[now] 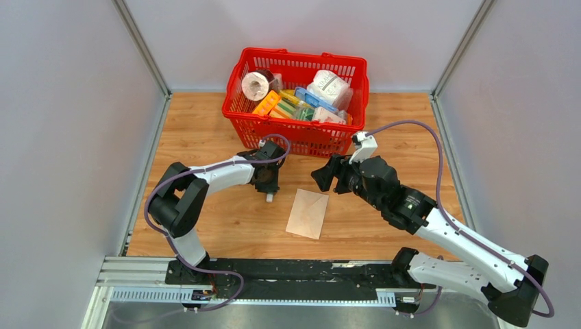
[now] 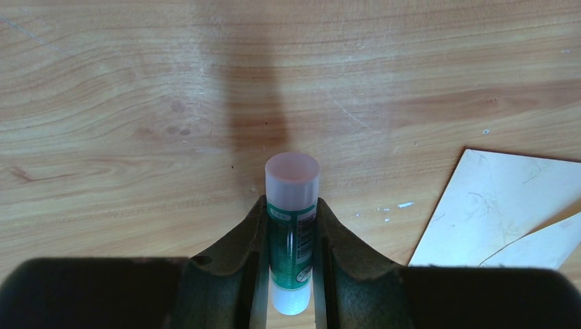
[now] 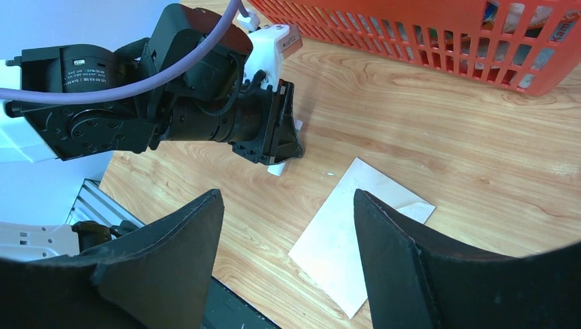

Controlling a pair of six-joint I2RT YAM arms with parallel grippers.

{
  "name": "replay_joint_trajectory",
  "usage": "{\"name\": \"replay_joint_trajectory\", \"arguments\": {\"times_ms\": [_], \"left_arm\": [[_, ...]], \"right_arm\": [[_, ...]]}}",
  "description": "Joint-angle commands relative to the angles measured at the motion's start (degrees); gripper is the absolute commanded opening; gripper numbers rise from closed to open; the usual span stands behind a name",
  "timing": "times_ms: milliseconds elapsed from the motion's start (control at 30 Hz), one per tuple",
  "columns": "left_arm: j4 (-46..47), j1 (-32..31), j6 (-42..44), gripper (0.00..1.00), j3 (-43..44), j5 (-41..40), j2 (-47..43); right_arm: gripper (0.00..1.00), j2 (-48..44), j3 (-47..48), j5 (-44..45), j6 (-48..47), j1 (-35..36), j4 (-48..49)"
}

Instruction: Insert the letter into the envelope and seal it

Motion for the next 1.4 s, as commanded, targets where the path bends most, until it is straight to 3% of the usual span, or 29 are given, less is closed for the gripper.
{"name": "replay_joint_trajectory", "arguments": {"times_ms": [0, 333, 833, 1167, 1300, 1367], "left_arm": [[1.1, 0.25, 0.75, 0.3, 0.09, -0.61, 0.47], [2.76, 0.16, 0.75, 0.45, -1.15, -0.44, 1.17], [3.2, 0.16, 2.94, 0.47, 0.34, 1.14, -0.32], [-0.04, 0.17, 7.07, 0.5, 4.82, 1.93, -7.79], [-1.37, 0.25, 7.78, 0.6, 4.22, 3.86, -13.67], [-1.19, 0.16, 7.95, 0.7, 2.64, 5.18, -18.76]], "right_arm": [[0.73, -0.93, 0.23, 0.87, -0.54, -0.12, 0.8], [0.73, -0.4, -0.03, 0.52, -0.18, -0.12, 1.24], [0.73, -0.4, 0.49, 1.39, -0.45, -0.12, 0.72], [0.74, 1.1, 4.8, 4.21, -1.59, -0.12, -2.8], [0.77, 1.1, 6.38, 4.65, -1.5, -0.12, -4.2], [0.8, 1.1, 7.43, 5.17, -1.5, -0.12, -5.61]]}}
